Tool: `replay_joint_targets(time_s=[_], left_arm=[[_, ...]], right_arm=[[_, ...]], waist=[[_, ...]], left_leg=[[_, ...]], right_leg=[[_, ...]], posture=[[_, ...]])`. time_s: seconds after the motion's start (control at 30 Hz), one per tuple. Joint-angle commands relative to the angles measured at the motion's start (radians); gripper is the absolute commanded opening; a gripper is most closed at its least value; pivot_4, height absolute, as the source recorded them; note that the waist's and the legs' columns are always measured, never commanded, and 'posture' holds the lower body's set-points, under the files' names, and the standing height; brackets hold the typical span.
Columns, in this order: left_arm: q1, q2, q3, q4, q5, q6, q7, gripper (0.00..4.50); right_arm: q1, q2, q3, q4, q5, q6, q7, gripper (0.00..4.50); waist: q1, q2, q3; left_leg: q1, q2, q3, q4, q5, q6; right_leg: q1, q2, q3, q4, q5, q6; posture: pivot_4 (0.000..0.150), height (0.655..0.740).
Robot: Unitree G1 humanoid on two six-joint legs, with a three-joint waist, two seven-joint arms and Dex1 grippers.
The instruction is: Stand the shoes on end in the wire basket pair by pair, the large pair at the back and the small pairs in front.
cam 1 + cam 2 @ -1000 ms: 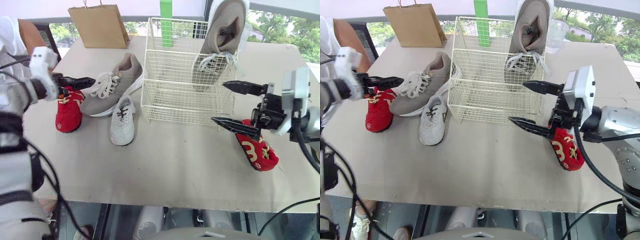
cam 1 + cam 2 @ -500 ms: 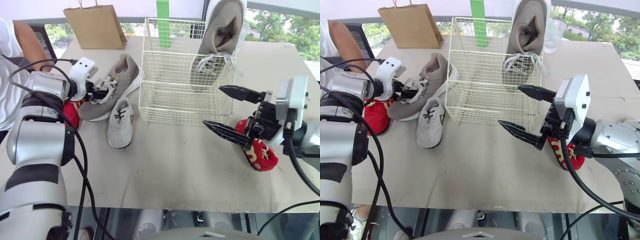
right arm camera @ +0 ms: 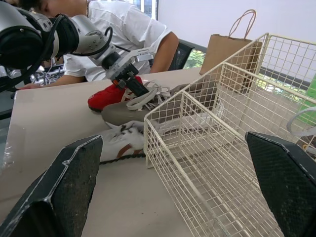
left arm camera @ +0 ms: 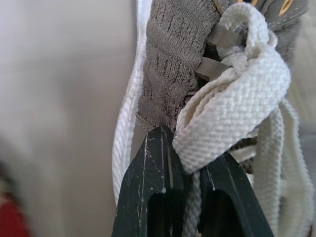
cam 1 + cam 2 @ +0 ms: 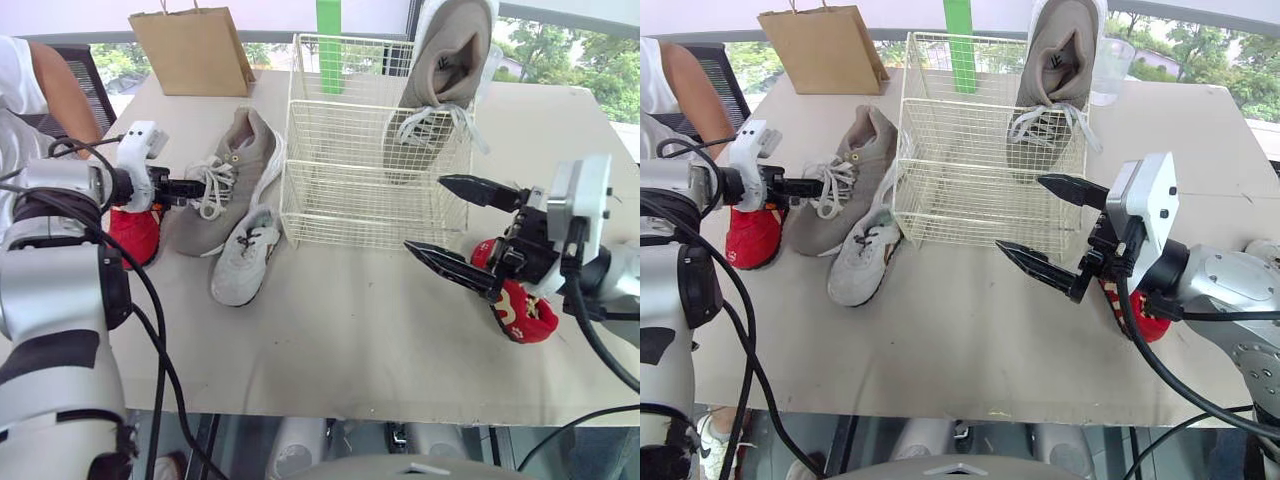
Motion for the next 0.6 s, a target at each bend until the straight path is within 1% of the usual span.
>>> replay_joint_targets(time_s=[0.03,0.07,0.13,0.17,0.2,0.23,0.27,0.33,0.4,0.43,0.53,0.6], left_arm=[[0.023,0.055,-0.006,-0.102,-0.001,0.041,-0.067,0.02],[0.05,0.065,-0.015,-0.13,0.006,0.044,-0.076,0.02],[0.102,0.083,-0.042,-0.198,0.011,0.062,-0.133,1.03],[0.124,0.086,-0.044,-0.232,0.008,0.072,-0.134,1.27],[0.14,0.088,-0.042,-0.261,0.003,0.082,-0.129,1.85],[0.152,0.089,-0.037,-0.282,0.0,0.083,-0.108,2.24],[0.157,0.09,-0.033,-0.296,0.001,0.079,-0.09,2.72],[0.142,0.104,-0.057,-0.312,0.007,0.088,-0.147,3.62],[0.124,0.124,-0.088,-0.321,0.017,0.081,-0.221,3.62],[0.108,0.131,-0.099,-0.307,0.026,0.065,-0.232,3.62],[0.058,0.132,-0.115,-0.24,0.048,0.011,-0.221,3.62],[0.025,0.108,-0.115,-0.182,0.055,-0.019,-0.196,3.62]], right_arm=[[-0.025,-0.007,0.003,0.002,-0.018,-0.032,0.027,4.5],[-0.026,-0.006,0.007,0.005,-0.021,-0.033,0.033,4.5],[-0.029,-0.002,0.013,0.011,-0.026,-0.035,0.041,4.5],[-0.029,-0.001,0.015,0.013,-0.03,-0.036,0.045,4.5],[-0.029,0.0,0.017,0.015,-0.033,-0.037,0.048,4.5],[-0.029,0.0,0.019,0.016,-0.036,-0.038,0.05,4.5],[-0.029,0.001,0.02,0.017,-0.038,-0.039,0.052,4.5],[-0.026,-0.001,0.021,0.015,-0.043,-0.04,0.054,4.5],[-0.023,-0.002,0.018,0.01,-0.045,-0.039,0.053,4.5],[-0.021,-0.003,0.016,0.007,-0.045,-0.039,0.05,4.5],[-0.015,-0.003,0.012,-0.002,-0.046,-0.041,0.039,4.5],[-0.009,-0.003,0.011,-0.008,-0.047,-0.041,0.032,4.5]], waist=[[-0.001,0.0,0.0],[-0.004,0.0,0.0],[-0.007,0.0,0.0],[-0.007,0.0,0.0],[-0.006,0.0,0.0],[-0.005,0.0,0.0],[-0.003,0.0,0.0],[-0.001,0.0,0.0],[-0.001,-0.001,0.0],[-0.001,-0.001,0.0],[0.001,-0.001,0.0],[0.002,-0.001,0.0]], left_leg=[[0.0,0.0,0.0,0.0,0.0,0.0],[0.0,0.001,0.0,0.0,0.0,0.0],[0.0,0.001,0.001,0.0,0.0,0.0],[0.001,0.002,0.001,0.0,0.0,0.0],[0.001,0.002,0.001,0.0,0.0,0.0],[0.001,0.002,0.001,0.0,0.0,0.0],[0.001,0.002,0.001,0.0,0.0,0.0],[0.001,0.002,0.0,0.001,0.0,0.0],[0.001,0.002,0.0,0.001,0.0,0.0],[0.001,0.002,0.0,0.001,0.0,0.0],[0.001,0.001,0.0,0.001,0.0,0.0],[0.001,0.001,0.0,0.001,0.0,0.0]], right_leg=[[0.0,0.0,0.0,0.0,0.0,0.0],[0.0,0.0,0.0,0.0,0.0,0.0],[0.0,0.0,0.001,0.0,0.0,0.0],[0.0,0.0,0.002,0.0,0.0,0.0],[0.0,0.0,0.002,0.0,0.0,0.0],[0.0,0.0,0.002,0.001,0.0,0.0],[0.0,0.0,0.002,0.001,0.0,0.0],[0.0,-0.001,0.002,0.002,0.0,0.0],[0.0,0.0,0.002,0.003,0.0,0.0],[0.0,0.0,0.002,0.003,0.0,0.0],[0.0,0.001,0.001,0.003,0.0,0.0],[0.0,0.001,0.001,0.003,0.0,0.0]], posture=[[0.15,0.74],[0.15,0.74],[0.15,0.74],[0.15,0.74],[0.15,0.74],[0.15,0.74],[0.15,0.74],[0.15,0.74],[0.15,0.74],[0.15,0.74],[0.15,0.74],[0.15,0.74]])
